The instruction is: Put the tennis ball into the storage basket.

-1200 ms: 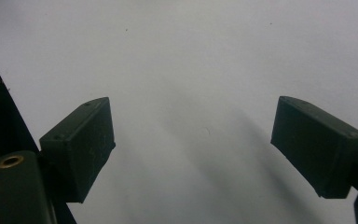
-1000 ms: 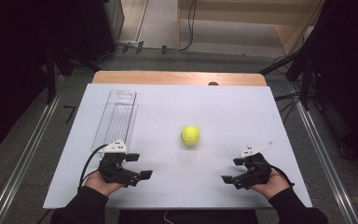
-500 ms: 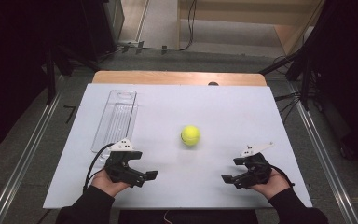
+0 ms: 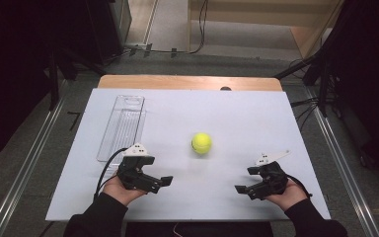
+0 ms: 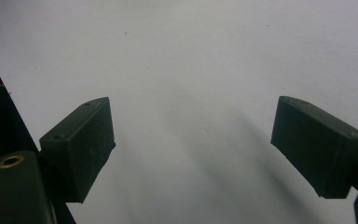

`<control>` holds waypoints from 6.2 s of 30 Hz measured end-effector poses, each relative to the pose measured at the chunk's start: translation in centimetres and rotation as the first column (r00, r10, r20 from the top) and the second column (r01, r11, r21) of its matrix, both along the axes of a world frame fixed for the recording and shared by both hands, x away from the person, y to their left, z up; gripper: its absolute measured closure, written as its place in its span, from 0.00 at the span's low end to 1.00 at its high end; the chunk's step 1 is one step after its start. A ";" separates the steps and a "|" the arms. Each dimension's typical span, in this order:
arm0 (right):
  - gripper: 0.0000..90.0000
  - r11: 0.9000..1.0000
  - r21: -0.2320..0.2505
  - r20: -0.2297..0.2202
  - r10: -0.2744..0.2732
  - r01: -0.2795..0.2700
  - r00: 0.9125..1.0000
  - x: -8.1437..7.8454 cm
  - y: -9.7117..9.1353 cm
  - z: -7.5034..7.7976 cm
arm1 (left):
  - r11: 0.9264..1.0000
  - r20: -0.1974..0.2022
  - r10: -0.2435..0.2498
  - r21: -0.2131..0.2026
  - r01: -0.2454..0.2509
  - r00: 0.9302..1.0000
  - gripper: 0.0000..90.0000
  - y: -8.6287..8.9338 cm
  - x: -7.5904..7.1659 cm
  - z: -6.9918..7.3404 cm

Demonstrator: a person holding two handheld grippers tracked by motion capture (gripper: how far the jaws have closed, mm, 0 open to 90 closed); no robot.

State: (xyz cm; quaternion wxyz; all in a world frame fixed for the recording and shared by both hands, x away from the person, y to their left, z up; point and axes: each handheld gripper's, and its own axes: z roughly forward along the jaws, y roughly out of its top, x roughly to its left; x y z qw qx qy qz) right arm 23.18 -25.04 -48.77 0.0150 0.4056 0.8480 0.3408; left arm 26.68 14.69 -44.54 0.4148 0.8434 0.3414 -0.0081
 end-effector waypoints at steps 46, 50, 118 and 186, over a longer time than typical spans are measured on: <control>0.13 1.000 0.019 -0.001 -0.025 0.025 1.000 0.1 -0.2 0.1 | 0.999 0.042 0.046 -0.002 -0.046 0.998 0.00 -4.1 4.8 0.9; 0.13 1.000 0.017 0.000 -0.026 0.026 1.000 0.0 -0.3 0.1 | 0.999 0.049 0.039 0.004 -0.040 0.998 0.00 -4.4 5.2 1.0; 0.13 0.999 0.016 -0.002 -0.044 0.044 0.999 -0.2 -0.4 0.2 | 0.995 0.080 -0.070 0.075 0.065 0.994 0.00 -12.5 11.9 1.3; 0.13 1.000 0.011 -0.004 -0.028 0.028 1.000 -0.3 -0.3 0.1 | 0.984 0.068 -0.094 0.160 0.082 0.993 0.27 -13.3 11.0 -5.4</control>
